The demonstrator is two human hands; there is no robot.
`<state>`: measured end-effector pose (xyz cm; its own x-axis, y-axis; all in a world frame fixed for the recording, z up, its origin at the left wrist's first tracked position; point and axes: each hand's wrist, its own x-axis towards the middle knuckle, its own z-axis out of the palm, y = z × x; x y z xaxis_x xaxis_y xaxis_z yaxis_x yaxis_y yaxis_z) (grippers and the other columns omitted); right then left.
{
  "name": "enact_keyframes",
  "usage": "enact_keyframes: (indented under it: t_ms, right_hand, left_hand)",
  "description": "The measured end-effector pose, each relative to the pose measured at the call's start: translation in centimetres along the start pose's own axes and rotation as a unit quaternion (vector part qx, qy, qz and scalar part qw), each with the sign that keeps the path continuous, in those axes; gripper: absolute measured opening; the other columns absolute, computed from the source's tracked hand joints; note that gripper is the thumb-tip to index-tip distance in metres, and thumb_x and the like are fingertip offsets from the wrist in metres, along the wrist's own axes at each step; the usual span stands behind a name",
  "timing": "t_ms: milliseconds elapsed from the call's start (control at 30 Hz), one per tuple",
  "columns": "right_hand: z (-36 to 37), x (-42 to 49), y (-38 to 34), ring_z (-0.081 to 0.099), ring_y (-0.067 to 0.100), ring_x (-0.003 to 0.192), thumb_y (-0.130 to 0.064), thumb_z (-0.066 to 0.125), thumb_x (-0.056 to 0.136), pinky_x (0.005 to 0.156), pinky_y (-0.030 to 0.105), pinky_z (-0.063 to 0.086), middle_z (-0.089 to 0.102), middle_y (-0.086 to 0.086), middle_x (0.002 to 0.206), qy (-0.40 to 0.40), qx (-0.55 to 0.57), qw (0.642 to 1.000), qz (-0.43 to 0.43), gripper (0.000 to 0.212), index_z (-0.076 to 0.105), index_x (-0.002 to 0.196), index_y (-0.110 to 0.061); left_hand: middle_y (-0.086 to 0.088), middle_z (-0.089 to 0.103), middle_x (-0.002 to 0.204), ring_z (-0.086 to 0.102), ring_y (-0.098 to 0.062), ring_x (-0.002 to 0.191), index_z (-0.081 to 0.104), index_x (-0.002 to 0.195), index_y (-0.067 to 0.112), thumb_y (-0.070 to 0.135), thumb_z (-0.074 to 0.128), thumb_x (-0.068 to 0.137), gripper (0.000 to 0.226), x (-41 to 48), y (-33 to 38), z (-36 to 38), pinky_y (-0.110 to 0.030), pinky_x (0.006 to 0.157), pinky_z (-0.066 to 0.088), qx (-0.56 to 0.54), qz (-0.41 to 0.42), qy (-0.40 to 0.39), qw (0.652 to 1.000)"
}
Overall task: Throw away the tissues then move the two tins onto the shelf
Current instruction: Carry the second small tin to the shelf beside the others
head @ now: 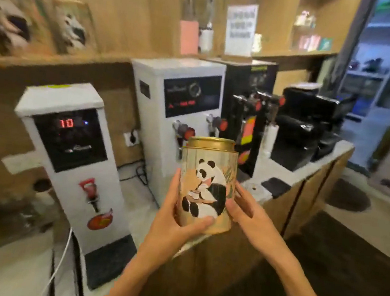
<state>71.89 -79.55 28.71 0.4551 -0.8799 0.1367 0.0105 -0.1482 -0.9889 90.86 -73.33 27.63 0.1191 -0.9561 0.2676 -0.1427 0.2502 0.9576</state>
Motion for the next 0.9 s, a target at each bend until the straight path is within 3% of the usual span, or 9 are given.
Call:
enact_keyframes:
  t_ms: [100, 167, 333, 367, 433, 567, 667, 767, 900]
  right_hand:
    - [1.6, 9.9, -4.6, 0.064, -0.001, 0.108, -0.057, 0.062, 0.078, 0.081, 0.027, 0.059, 0.067, -0.019, 0.12, -0.012, -0.035, 0.993, -0.108, 0.051, 0.052, 0.128, -0.053]
    - [2.7, 15.8, -7.6, 0.065, 0.002, 0.109, -0.052, 0.062, 0.08, 0.084, 0.029, 0.058, 0.069, -0.014, 0.121, -0.046, -0.034, 0.983, -0.175, 0.054, 0.053, 0.133, -0.043]
    - [4.1, 28.9, -14.9, 0.058, -0.011, 0.113, -0.046, 0.068, 0.08, 0.085, 0.007, 0.049, 0.062, -0.025, 0.127, -0.152, -0.009, 0.953, -0.262, 0.063, 0.045, 0.138, -0.045]
    - [4.3, 31.6, -16.5, 0.057, -0.016, 0.109, -0.045, 0.069, 0.081, 0.079, 0.003, 0.048, 0.06, -0.033, 0.121, -0.164, -0.013, 0.949, -0.27, 0.057, 0.045, 0.132, -0.052]
    - [5.1, 37.4, -19.4, 0.059, -0.017, 0.105, -0.036, 0.072, 0.083, 0.071, 0.003, 0.05, 0.061, -0.041, 0.106, -0.183, -0.016, 0.942, -0.282, 0.051, 0.045, 0.121, -0.058]
    - [8.0, 49.4, -22.5, 0.057, 0.023, 0.118, -0.021, 0.079, 0.079, 0.092, 0.041, 0.055, 0.053, 0.0, 0.131, -0.212, -0.003, 0.95, -0.229, 0.081, 0.033, 0.145, -0.034]
    - [10.8, 56.7, -22.3, 0.061, 0.027, 0.113, -0.009, 0.079, 0.078, 0.084, 0.038, 0.059, 0.055, 0.007, 0.131, -0.239, -0.031, 0.954, -0.179, 0.089, 0.028, 0.149, -0.027]
    - [13.0, 61.7, -20.6, 0.057, 0.029, 0.121, 0.0, 0.077, 0.077, 0.098, 0.046, 0.052, 0.055, 0.01, 0.137, -0.245, -0.066, 0.957, -0.139, 0.086, 0.03, 0.147, -0.02]
    - [14.9, 66.6, -18.4, 0.049, 0.027, 0.13, -0.004, 0.074, 0.08, 0.103, 0.04, 0.044, 0.049, 0.009, 0.145, -0.226, -0.122, 0.957, -0.136, 0.084, 0.026, 0.148, -0.017]
  left_hand:
    - [0.039, 0.042, 0.14, 0.05, 0.01, 0.125, 0.012, 0.139, 0.069, 0.051, 0.09, 0.059, 0.113, 7.2, 3.7, -4.5, -0.019, 0.097, 0.05, 0.057, 0.079, 0.095, 0.991]
    - [0.046, 0.038, 0.138, 0.045, 0.017, 0.125, 0.008, 0.141, 0.067, 0.059, 0.086, 0.058, 0.114, 11.5, 6.5, -7.0, -0.014, 0.098, 0.042, 0.117, 0.126, 0.15, 0.974]
    - [0.054, 0.024, 0.138, 0.031, 0.026, 0.128, -0.002, 0.141, 0.066, 0.057, 0.085, 0.063, 0.117, 21.7, 12.9, -12.3, -0.001, 0.098, 0.031, 0.226, 0.212, 0.216, 0.926]
    - [0.052, 0.023, 0.139, 0.03, 0.022, 0.13, -0.004, 0.141, 0.066, 0.06, 0.085, 0.061, 0.119, 24.0, 14.0, -13.4, -0.007, 0.102, 0.027, 0.246, 0.213, 0.229, 0.918]
    - [0.049, 0.021, 0.138, 0.028, 0.005, 0.132, -0.005, 0.141, 0.063, 0.063, 0.083, 0.06, 0.119, 28.7, 15.6, -15.7, -0.022, 0.103, 0.022, 0.283, 0.198, 0.255, 0.903]
    - [0.004, 0.03, 0.157, 0.039, -0.02, 0.137, -0.006, 0.14, 0.053, 0.054, 0.082, 0.068, 0.114, 38.3, 16.2, -21.7, -0.035, 0.105, 0.032, 0.339, 0.098, 0.279, 0.893]
    - [-0.004, 0.026, 0.16, 0.034, -0.031, 0.142, -0.006, 0.149, 0.038, 0.047, 0.084, 0.069, 0.121, 44.4, 14.7, -26.0, -0.052, 0.115, 0.032, 0.373, 0.026, 0.296, 0.879]
    - [-0.01, 0.009, 0.164, 0.016, -0.035, 0.149, -0.011, 0.153, 0.027, 0.047, 0.083, 0.069, 0.128, 48.7, 12.0, -28.7, -0.058, 0.118, 0.024, 0.428, -0.049, 0.312, 0.847]
    - [-0.014, 0.015, 0.162, 0.02, -0.034, 0.147, -0.006, 0.154, 0.024, 0.04, 0.086, 0.068, 0.126, 52.5, 8.5, -31.0, -0.056, 0.119, 0.024, 0.374, -0.069, 0.314, 0.87]
